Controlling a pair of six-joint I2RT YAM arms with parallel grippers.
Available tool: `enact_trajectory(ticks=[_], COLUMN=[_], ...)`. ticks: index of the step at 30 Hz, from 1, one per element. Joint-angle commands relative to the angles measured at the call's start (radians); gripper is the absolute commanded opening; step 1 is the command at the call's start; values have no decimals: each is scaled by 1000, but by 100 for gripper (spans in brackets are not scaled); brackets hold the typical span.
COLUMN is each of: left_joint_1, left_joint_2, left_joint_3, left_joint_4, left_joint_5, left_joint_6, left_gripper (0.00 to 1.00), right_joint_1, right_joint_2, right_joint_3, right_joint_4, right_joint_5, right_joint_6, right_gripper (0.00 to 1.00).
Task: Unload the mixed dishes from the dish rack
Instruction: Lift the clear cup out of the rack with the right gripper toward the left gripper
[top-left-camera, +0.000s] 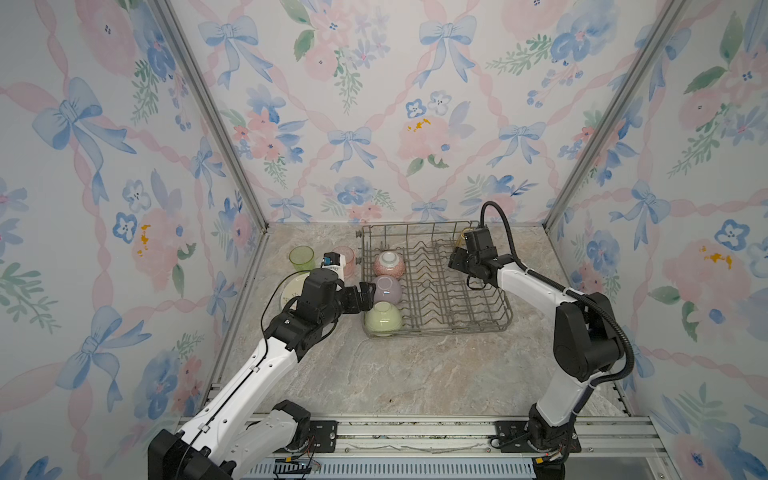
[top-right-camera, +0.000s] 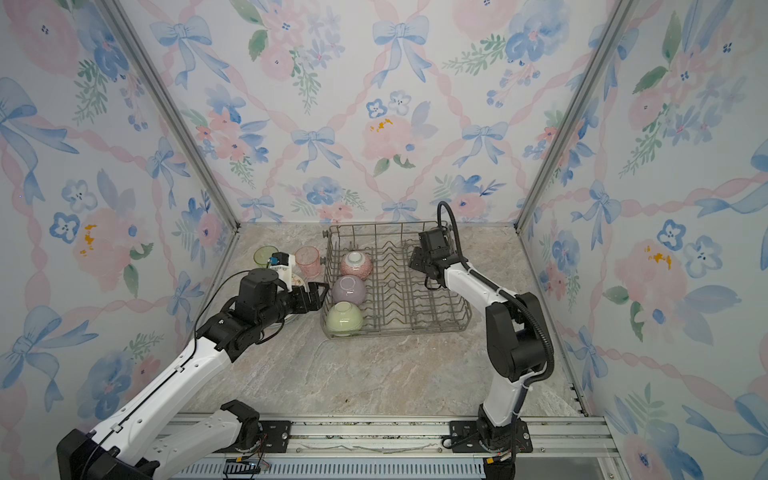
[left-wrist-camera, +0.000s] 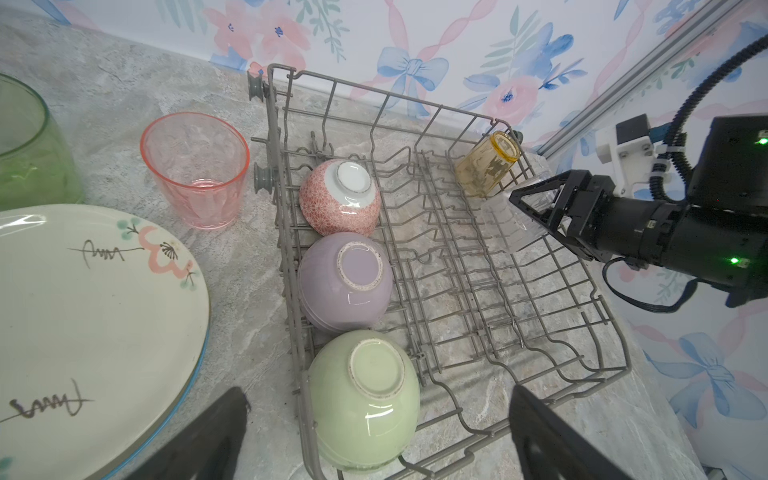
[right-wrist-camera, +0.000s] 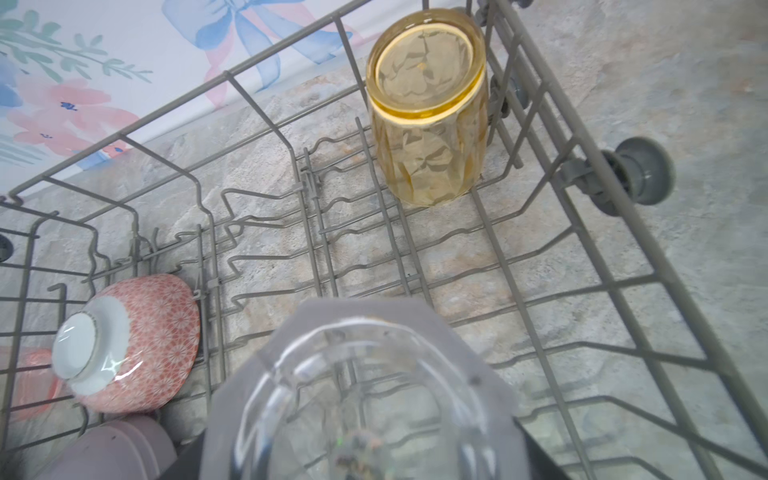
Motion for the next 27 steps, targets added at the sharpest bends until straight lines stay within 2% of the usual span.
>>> enact_trajectory(ticks=[1,14,17,27], left_joint_1=[-5,-22,-23,-24], left_joint_2=[38,159,173,175], left_joint_3=[-23,-27,-34,-53], left_joint_4=[56,248,283,355], left_joint_5=[36,121,135,161], left_joint_6=[-19,-90,-107,-140], left_gripper=[98,98,98,98], right_joint_1=[28,93,98,169], right_joint_2=[-60,-188,-207,-267], right_joint_3=[-23,-92,-113,-144], right_joint_4=[-12,-23,-2,37], right_joint_5=[-45,-133,-173,-204], right_joint_6=[31,119,147,199], right_gripper=[57,56,56,54])
